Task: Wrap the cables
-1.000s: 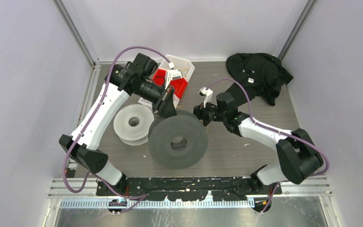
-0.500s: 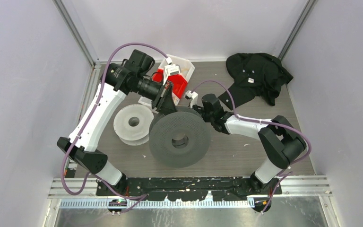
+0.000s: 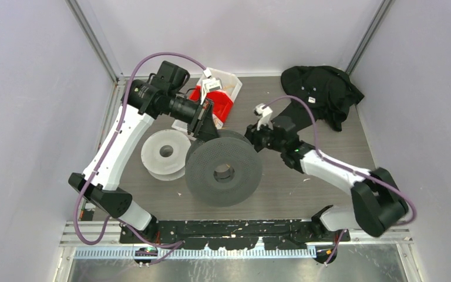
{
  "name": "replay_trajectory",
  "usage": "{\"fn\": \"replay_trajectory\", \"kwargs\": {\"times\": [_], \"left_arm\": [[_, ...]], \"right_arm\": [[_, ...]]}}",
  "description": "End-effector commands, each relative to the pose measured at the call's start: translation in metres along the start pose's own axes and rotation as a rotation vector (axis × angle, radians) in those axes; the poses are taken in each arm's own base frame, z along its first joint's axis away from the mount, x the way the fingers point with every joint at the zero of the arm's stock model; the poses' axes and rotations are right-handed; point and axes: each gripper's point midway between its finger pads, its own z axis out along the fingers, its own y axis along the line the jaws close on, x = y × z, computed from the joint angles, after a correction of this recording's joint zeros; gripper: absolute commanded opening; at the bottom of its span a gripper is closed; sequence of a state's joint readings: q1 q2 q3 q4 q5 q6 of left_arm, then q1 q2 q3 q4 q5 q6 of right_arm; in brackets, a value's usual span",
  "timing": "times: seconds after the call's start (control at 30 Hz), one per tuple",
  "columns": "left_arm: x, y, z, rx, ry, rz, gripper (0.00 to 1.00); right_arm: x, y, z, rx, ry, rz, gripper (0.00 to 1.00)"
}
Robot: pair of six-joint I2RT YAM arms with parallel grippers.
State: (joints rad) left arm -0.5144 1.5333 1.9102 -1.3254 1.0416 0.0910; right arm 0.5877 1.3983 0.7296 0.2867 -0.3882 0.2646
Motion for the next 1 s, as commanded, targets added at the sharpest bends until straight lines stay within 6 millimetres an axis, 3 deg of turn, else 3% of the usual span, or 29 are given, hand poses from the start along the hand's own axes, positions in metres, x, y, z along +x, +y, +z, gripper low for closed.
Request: {"fn": "replay_trajectory", "kwargs": {"times": [0.0,0.1,0.23,0.47,0.63,0.97], "left_arm": [[-0.008,-0.025,-0.008,0.078,-0.05,0.068,0.0],[-0.01,-0.025,-0.008,0.087,-0.049,0.072,0.01],[-0.012,-0.025,-0.008,0.088,-0.053,0.082,0.0],[-0.016,-0.029,-0.011,0.085,-0.058,0.098,0.01],[-0.015,-0.032,-0.012,0.086,-0.058,0.099,0.01],[-0.013,-0.032,-0.013,0.081,-0.056,0.091,0.01]], "right_arm": [[-0.039,-0.005,-0.037,0.095,-0.116,-0.074,0.57],[-0.024,0.005,-0.053,0.057,-0.041,-0.149,0.66],[0.002,0.017,-0.058,-0.034,0.056,-0.191,0.68],[0.013,0.048,-0.043,-0.174,0.114,-0.207,0.67],[0.023,0.054,-0.029,-0.2,0.158,-0.227,0.66],[0.001,0.079,-0.009,-0.266,0.076,-0.229,0.65]]}}
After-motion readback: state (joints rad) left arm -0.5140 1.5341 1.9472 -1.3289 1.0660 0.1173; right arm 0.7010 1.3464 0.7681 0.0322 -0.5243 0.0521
